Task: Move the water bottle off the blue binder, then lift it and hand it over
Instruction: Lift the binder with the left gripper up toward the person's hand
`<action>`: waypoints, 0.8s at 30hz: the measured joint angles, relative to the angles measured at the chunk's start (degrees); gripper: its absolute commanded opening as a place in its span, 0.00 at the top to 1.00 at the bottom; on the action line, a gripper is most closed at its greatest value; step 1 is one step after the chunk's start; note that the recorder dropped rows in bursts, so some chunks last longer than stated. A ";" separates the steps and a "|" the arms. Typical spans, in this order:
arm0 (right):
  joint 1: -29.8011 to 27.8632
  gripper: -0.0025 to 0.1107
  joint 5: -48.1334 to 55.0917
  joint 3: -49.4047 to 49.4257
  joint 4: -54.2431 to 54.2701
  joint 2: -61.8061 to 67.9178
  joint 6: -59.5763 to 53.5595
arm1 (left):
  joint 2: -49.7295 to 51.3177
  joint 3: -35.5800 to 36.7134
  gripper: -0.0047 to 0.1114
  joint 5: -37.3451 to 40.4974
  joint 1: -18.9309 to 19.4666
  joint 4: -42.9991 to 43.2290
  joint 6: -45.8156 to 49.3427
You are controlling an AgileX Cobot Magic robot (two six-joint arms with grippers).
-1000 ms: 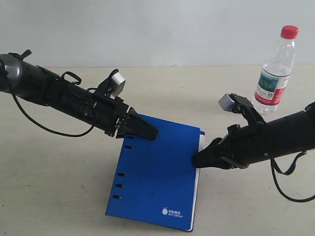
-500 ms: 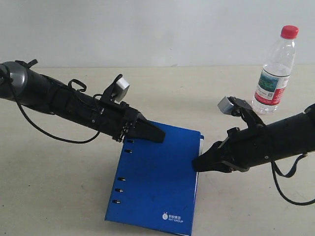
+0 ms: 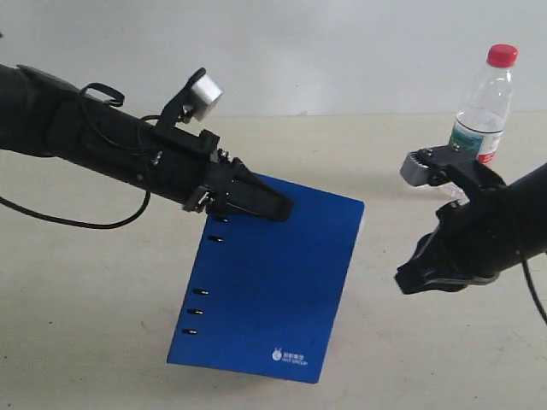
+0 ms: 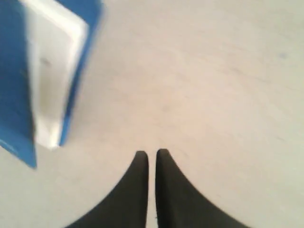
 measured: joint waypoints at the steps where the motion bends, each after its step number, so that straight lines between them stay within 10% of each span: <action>1: -0.14 0.98 -1.11 0.00 -3.90 -0.72 3.47 | -1.45 1.26 0.91 -2.66 0.00 -0.25 0.10; 16: -0.14 0.98 1.45 0.00 -27.45 -7.24 24.90 | -14.94 11.48 0.91 -47.62 -14.52 -11.12 4.67; 24: -0.14 0.98 3.01 0.30 -28.77 -13.75 25.99 | -15.87 11.99 0.91 -90.54 -26.91 -10.41 2.44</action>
